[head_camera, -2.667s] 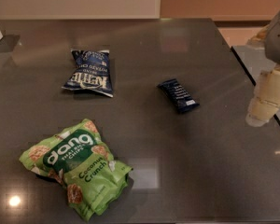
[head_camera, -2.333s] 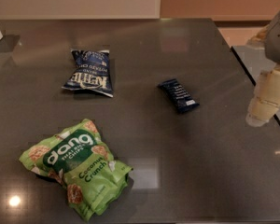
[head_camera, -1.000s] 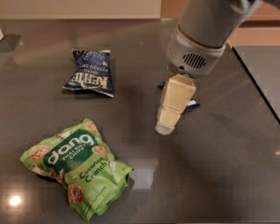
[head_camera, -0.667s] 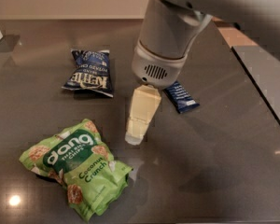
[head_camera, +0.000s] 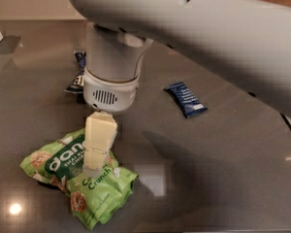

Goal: Move green rice chip bag near rxbar blueberry

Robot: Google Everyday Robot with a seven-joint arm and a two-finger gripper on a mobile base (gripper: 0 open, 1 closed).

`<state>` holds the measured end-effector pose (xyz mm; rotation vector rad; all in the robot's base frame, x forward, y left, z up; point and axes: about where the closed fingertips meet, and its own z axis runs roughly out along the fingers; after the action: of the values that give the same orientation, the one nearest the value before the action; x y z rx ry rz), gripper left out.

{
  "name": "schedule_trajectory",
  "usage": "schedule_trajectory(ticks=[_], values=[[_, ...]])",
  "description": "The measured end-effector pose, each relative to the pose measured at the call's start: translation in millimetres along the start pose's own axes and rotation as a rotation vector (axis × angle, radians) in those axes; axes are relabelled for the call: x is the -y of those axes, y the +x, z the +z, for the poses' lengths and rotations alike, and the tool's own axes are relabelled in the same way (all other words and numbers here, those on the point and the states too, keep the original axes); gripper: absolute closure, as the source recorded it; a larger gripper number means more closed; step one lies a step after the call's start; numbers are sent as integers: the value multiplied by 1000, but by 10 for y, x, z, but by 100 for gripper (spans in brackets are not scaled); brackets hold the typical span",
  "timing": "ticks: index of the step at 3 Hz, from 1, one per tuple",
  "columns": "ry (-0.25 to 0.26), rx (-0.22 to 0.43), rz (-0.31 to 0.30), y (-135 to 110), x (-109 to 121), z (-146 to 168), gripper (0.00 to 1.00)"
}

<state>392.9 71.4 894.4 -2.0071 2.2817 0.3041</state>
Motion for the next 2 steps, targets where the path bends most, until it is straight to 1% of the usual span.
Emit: schedule_trajectory(ticks=[1,2], values=[[-54,-31,-29,-182,-252,159,0],[-56,-58,-35,-272,-354,309,0]])
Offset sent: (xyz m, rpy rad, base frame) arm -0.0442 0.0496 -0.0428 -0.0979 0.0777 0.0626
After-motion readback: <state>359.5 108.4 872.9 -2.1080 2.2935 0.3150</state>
